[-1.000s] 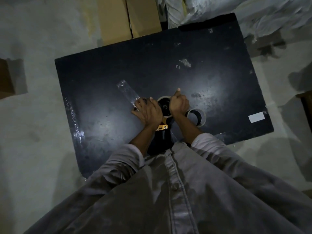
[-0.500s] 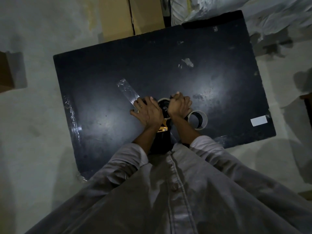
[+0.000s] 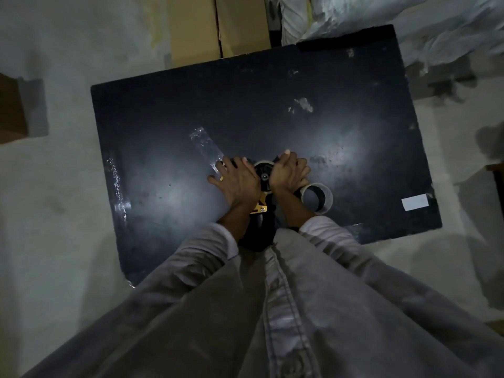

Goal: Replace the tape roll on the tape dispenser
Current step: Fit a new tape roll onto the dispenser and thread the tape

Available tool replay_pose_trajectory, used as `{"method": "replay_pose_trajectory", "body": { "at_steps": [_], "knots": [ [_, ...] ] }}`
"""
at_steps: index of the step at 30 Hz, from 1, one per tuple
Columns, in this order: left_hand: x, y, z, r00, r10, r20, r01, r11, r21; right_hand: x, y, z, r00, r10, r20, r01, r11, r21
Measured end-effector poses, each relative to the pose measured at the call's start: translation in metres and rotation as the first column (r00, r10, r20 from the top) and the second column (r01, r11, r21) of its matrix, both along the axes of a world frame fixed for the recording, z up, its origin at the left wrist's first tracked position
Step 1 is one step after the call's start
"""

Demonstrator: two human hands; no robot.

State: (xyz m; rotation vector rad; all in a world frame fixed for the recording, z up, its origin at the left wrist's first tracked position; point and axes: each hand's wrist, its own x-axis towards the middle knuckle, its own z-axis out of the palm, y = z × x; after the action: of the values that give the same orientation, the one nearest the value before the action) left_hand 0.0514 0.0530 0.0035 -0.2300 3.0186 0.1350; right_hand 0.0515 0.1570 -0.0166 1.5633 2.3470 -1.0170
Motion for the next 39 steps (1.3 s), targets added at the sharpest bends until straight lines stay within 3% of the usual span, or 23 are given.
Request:
{"method": "replay_pose_trajectory", "body": {
  "at_steps": [5, 9, 13, 20, 29, 35, 39],
  "knots": [
    [-0.004, -0.011, -0.002, 0.992, -0.076, 0.097, 0.068, 0.995, 0.078, -0.001, 0.023, 0.015, 0.993, -0.079, -0.088, 0.044, 0.937, -0.347],
    [0.003, -0.026, 0.006, 0.982, -0.188, -0.028, 0.188, 0.949, 0.253, 0.016, 0.040, 0.023, 0.928, -0.265, -0.263, 0.061, 0.802, -0.594],
    [-0.002, -0.038, 0.008, 0.954, -0.299, -0.027, 0.284, 0.869, 0.406, 0.041, 0.039, 0.024, 0.931, -0.114, -0.347, -0.060, 0.889, -0.454],
    [-0.010, -0.046, 0.015, 0.930, -0.353, 0.101, 0.286, 0.868, 0.407, 0.077, 0.019, 0.034, 0.904, 0.141, -0.403, -0.257, 0.934, -0.250],
    [0.003, -0.054, 0.019, 0.948, -0.279, 0.155, 0.197, 0.894, 0.403, 0.063, 0.027, 0.042, 0.890, 0.195, -0.411, -0.292, 0.938, -0.188],
    [-0.026, -0.046, 0.028, 0.895, -0.385, 0.224, 0.261, 0.862, 0.435, 0.061, 0.028, 0.027, 0.887, 0.324, -0.328, -0.374, 0.922, -0.101],
    [-0.029, -0.053, 0.012, 0.898, -0.388, 0.207, 0.271, 0.859, 0.434, 0.053, 0.036, 0.011, 0.893, 0.299, -0.337, -0.357, 0.926, -0.125]
  ]
}}
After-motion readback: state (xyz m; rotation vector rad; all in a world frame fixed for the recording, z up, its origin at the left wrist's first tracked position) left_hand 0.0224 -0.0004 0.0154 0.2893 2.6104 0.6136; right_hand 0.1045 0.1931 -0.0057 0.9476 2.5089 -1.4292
